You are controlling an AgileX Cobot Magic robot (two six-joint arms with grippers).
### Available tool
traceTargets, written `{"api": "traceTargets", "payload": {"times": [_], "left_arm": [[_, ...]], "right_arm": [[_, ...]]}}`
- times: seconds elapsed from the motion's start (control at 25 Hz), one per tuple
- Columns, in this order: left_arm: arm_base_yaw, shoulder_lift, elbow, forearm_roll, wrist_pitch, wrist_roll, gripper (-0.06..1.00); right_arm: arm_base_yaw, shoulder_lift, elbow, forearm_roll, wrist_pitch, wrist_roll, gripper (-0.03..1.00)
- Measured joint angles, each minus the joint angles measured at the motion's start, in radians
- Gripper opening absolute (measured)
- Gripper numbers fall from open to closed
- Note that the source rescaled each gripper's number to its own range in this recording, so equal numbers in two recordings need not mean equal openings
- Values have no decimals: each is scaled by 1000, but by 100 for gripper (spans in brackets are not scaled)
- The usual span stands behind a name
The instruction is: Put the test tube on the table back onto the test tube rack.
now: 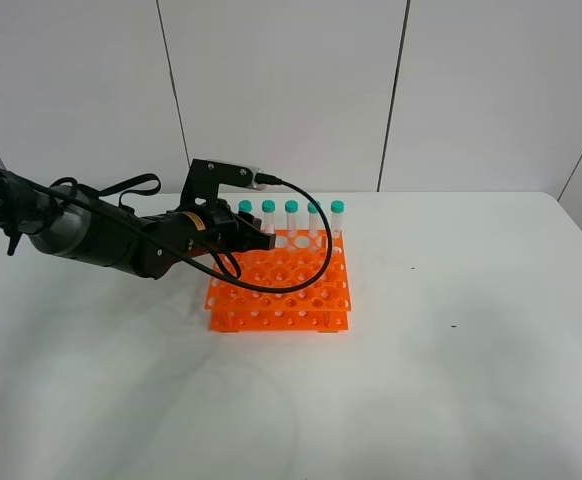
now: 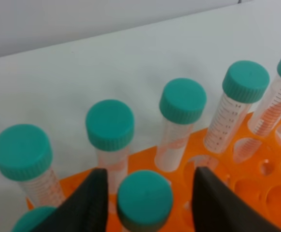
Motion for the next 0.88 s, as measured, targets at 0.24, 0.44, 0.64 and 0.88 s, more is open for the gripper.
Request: {"api": "traceTargets", "payload": {"times": [0.24, 0.44, 0.64, 0.88], "left_arm": [[0, -7, 0, 0, -3, -22, 44], [0, -39, 0, 0, -1, -22, 44], [0, -100, 0, -2, 31, -22, 44], [0, -256, 0, -2, 149, -22, 44]], "right_arm": [[0, 0, 0, 0, 0, 0, 100], [0, 0, 0, 0, 0, 0, 100], [0, 0, 0, 0, 0, 0, 100], [0, 0, 0, 0, 0, 0, 100]]}}
